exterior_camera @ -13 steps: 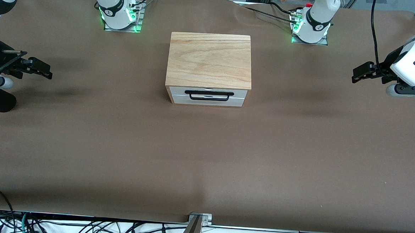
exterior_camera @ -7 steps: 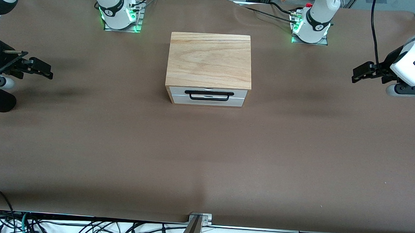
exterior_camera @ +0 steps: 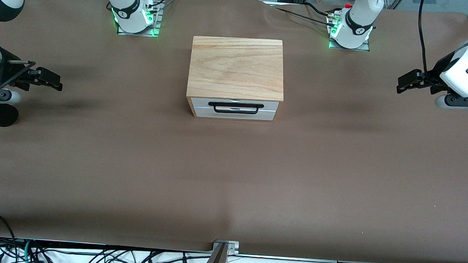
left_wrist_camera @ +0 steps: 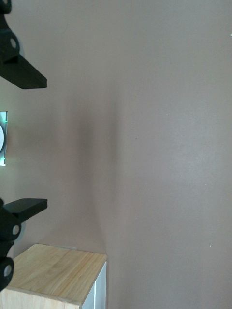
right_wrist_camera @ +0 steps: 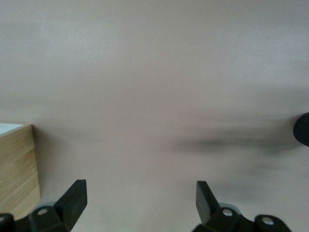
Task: Pull top drawer with both arms simultaneously
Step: 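Move the right gripper toward the handle while the left gripper approaches too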
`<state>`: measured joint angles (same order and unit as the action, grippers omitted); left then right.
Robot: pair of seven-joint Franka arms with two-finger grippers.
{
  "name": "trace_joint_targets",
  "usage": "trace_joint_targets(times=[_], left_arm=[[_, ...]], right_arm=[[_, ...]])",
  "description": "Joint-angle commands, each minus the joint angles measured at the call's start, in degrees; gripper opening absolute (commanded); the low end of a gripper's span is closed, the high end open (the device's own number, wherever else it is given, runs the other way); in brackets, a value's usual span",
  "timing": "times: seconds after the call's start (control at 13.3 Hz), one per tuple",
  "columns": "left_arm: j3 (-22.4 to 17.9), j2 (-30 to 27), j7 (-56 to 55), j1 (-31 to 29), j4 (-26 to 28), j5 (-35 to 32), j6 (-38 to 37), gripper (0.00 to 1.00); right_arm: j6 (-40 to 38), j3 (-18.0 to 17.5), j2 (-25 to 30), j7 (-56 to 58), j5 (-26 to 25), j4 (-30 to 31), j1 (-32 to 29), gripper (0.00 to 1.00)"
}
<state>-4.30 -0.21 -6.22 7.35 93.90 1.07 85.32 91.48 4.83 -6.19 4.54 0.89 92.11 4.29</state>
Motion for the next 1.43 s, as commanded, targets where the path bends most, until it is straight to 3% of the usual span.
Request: trace_joint_targets(times=[0.0, 0.23, 0.53, 0.83, 0.98, 1.35], left_arm=[[0.25, -0.15, 0.51, -0.67, -0.12, 1.39, -0.6, 1.0], [0.25, -0.15, 0.51, -0.67, -0.12, 1.48, -0.6, 1.0], [0.17, 1.08, 0.68, -0.67, -0.12, 2.61, 0.45, 1.0], [-0.01, 4.77, 1.38, -0.76, 2.42, 6.74, 8.34, 1.0], [-0.01, 6.18, 1.65, -0.76, 5.75, 10.77, 13.7, 1.0], [0.25, 11.0, 3.83, 0.12, 12.97, 26.24, 23.99, 1.0]], right_arm=[[-2.0, -0.35, -2.24, -0.24, 4.88, -1.32, 2.12, 1.0], [-2.0, -0.53, -6.71, 0.03, 18.49, -1.05, 2.3, 1.0], [-0.6, -0.96, -13.57, 7.57, 30.18, 0.52, 4.32, 1.0], [13.42, -2.37, -16.48, 25.91, 48.45, 12.36, 6.25, 1.0], [18.2, -3.42, -18.14, 34.0, 60.4, 16.25, 8.88, 1.0], [17.6, -6.14, -26.75, 53.61, 84.5, 17.49, 11.08, 0.92]])
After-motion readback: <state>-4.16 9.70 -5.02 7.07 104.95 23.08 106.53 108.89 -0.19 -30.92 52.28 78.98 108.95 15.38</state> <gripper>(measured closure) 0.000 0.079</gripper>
